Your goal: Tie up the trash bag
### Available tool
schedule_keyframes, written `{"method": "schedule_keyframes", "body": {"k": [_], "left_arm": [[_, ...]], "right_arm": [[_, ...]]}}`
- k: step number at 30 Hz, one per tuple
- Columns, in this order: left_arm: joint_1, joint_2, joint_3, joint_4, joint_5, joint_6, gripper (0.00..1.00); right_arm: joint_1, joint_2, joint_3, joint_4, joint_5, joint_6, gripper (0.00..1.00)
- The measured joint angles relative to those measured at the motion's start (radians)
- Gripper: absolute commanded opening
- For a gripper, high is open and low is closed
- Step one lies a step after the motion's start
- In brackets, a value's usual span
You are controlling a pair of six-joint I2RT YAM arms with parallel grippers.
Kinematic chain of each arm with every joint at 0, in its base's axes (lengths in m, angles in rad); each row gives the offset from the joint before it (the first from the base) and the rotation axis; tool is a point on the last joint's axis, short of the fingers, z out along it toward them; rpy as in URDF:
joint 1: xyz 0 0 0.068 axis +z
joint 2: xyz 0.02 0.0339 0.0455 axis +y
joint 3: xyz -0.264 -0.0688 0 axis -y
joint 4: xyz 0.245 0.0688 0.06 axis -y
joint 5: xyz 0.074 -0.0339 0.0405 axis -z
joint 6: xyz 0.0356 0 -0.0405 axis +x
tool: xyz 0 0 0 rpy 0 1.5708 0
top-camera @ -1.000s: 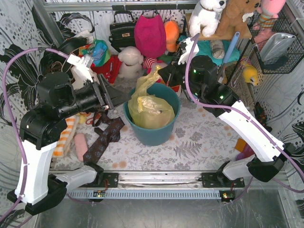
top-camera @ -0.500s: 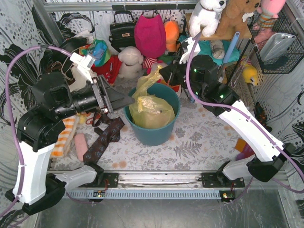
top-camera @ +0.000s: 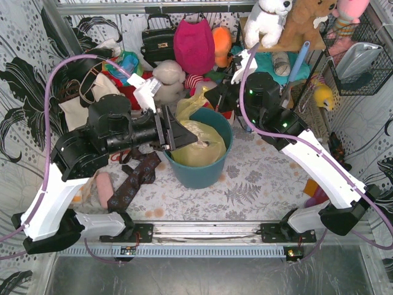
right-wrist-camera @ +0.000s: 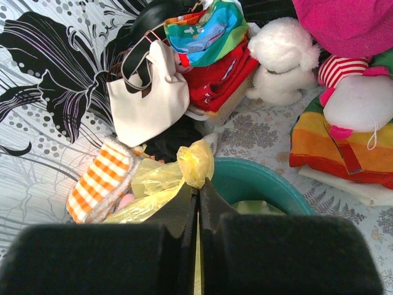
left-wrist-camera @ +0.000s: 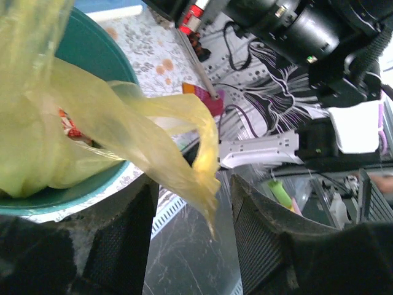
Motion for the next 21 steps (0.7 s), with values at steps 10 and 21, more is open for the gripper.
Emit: {"method": "schedule_keyframes", "body": {"k": [10, 21], "left_arm": [[-0.002, 0.021, 0.085, -0.061, -0.132, 0.01, 0.61], [-0.002, 0.076, 0.134, -0.114, -0.22, 0.052, 0.46]], "right_arm": [[-0.001, -0.002, -0.001, 0.0, -0.004, 0.0, 0.0], [-0.001, -0.013, -0.001, -0.001, -0.005, 0.0, 0.0]]}}
